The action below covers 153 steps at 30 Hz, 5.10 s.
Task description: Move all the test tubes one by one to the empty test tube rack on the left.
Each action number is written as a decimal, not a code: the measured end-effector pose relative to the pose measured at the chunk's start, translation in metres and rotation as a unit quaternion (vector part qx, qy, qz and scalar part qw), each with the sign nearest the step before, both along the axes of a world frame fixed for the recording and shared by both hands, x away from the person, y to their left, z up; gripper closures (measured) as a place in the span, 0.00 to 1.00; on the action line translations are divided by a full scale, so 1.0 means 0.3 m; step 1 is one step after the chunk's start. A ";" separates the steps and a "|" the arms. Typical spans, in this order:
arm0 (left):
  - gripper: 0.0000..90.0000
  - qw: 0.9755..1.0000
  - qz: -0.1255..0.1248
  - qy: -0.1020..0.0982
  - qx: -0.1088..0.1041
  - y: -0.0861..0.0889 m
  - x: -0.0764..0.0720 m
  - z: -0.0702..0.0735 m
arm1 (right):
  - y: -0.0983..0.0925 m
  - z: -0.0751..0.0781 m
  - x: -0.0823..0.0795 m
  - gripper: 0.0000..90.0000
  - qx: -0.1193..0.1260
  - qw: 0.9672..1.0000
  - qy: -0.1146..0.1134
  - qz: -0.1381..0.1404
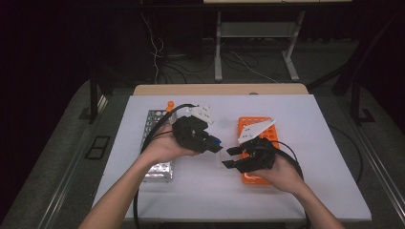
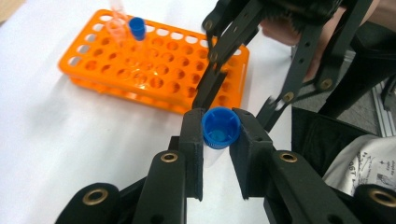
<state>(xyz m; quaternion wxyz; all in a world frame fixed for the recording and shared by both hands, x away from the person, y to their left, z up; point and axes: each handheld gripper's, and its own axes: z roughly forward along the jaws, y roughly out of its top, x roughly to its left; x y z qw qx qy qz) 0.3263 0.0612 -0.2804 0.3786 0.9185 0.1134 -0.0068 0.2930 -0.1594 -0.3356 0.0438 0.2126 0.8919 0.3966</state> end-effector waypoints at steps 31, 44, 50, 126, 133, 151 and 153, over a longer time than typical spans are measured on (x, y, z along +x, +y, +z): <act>0.82 0.993 0.109 -0.044 0.003 0.224 0.104 0.091 | -0.203 0.014 0.010 0.00 0.048 0.997 0.032 -0.048; 0.82 0.986 0.158 -0.055 0.011 0.323 0.165 0.102 | -0.250 -0.023 0.020 0.00 0.046 0.996 0.040 -0.063; 0.82 0.982 0.181 -0.057 0.011 0.361 0.196 0.098 | -0.268 -0.033 0.023 0.00 0.047 0.996 0.040 -0.070; 0.13 0.967 0.253 -0.004 -0.037 0.381 0.169 -0.042 | -0.328 -0.106 0.102 0.00 0.053 0.991 0.058 -0.106; 0.00 0.968 0.249 -0.013 -0.040 0.342 0.116 -0.049 | -0.323 -0.121 0.141 0.08 0.026 0.991 0.058 -0.114; 0.00 0.981 0.190 -0.020 -0.039 0.234 0.042 -0.071 | -0.286 -0.177 0.219 0.48 0.009 0.991 0.035 -0.130; 0.00 0.982 0.185 -0.023 -0.036 0.223 0.038 -0.071 | -0.279 -0.182 0.225 0.51 0.005 0.991 0.031 -0.132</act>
